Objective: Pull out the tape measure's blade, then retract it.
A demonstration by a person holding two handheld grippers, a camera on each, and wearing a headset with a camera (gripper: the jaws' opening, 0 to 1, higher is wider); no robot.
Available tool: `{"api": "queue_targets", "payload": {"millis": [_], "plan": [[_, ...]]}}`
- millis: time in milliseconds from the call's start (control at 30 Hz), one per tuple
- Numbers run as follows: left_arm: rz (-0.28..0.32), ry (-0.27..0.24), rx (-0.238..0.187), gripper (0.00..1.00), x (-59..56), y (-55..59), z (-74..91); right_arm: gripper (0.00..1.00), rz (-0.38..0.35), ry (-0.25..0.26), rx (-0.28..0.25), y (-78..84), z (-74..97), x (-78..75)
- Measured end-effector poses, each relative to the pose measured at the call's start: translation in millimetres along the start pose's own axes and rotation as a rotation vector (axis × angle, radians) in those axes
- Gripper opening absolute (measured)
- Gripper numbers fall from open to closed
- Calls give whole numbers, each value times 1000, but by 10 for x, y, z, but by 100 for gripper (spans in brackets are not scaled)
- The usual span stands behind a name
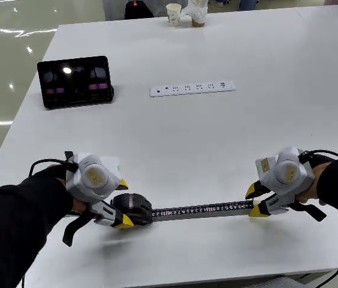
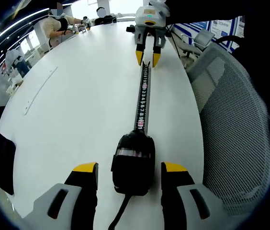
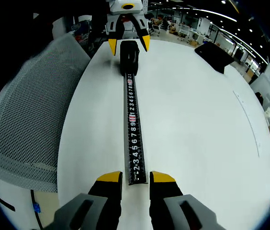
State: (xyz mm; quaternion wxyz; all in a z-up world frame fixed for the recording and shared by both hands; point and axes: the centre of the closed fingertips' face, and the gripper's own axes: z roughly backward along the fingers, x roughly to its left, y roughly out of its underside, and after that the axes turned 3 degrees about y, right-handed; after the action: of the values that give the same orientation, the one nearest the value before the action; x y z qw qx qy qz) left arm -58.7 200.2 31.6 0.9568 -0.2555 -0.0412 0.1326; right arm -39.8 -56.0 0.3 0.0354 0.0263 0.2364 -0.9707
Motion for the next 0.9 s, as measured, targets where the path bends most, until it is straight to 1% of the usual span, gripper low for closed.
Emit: {"api": "queue_targets", "payload": {"millis": [33, 100, 133, 200, 233, 267, 300, 333, 367, 433, 533, 600, 667, 700, 733, 767, 800, 833, 900], "plan": [[13, -7, -2, 51, 14, 17, 18, 21, -7, 6, -5, -17, 15, -4], [41, -43, -4, 61, 61, 36, 50, 26, -18, 17, -11, -34, 27, -8], [65, -46, 1, 64, 61, 63, 64, 28, -25, 25, -14, -39, 32, -8], [85, -53, -9, 65, 63, 81, 87, 27, -27, 35, -6, -25, 43, 5], [89, -64, -14, 66, 72, 82, 95, 26, -28, 53, 2, -7, 48, -17], [102, -86, -23, 66, 88, 76, 113, 26, -43, 75, 9, 12, 57, -50], [120, -95, -43, 67, 91, 60, 123, 28, -72, 83, 2, 12, 65, -54], [140, -100, -51, 68, 92, 62, 126, 30, -90, 82, -9, 7, 75, -47], [178, -100, -58, 70, 87, 79, 125, 32, -132, 95, -21, 8, 94, -57], [218, -93, -65, 74, 75, 100, 123, 36, -166, 110, -27, 33, 121, -66], [239, -101, -82, 77, 55, 88, 149, 39, -212, 123, -42, 52, 163, -48], [266, -107, -93, 79, 58, 91, 160, 43, -245, 128, -51, 68, 180, -33], [299, -120, -113, 82, 79, 99, 171, 44, -290, 134, -63, 89, 204, -17], [322, -155, -139, 85, 126, 91, 189, 45, -322, 146, -79, 92, 221, -21], [326, -172, -151, 89, 153, 83, 197, 46, -336, 153, -88, 91, 228, -24], [336, -182, -165, 96, 162, 83, 215, 47, -368, 167, -107, 93, 239, -34], [348, -189, -177, 99, 168, 83, 224, 48, -387, 174, -117, 96, 249, -37], [365, -201, -189, 99, 184, 97, 245, 50, -416, 189, -136, 100, 261, -53], [382, -213, -198, 99, 184, 109, 267, 52, -434, 209, -151, 116, 285, -71]]}}
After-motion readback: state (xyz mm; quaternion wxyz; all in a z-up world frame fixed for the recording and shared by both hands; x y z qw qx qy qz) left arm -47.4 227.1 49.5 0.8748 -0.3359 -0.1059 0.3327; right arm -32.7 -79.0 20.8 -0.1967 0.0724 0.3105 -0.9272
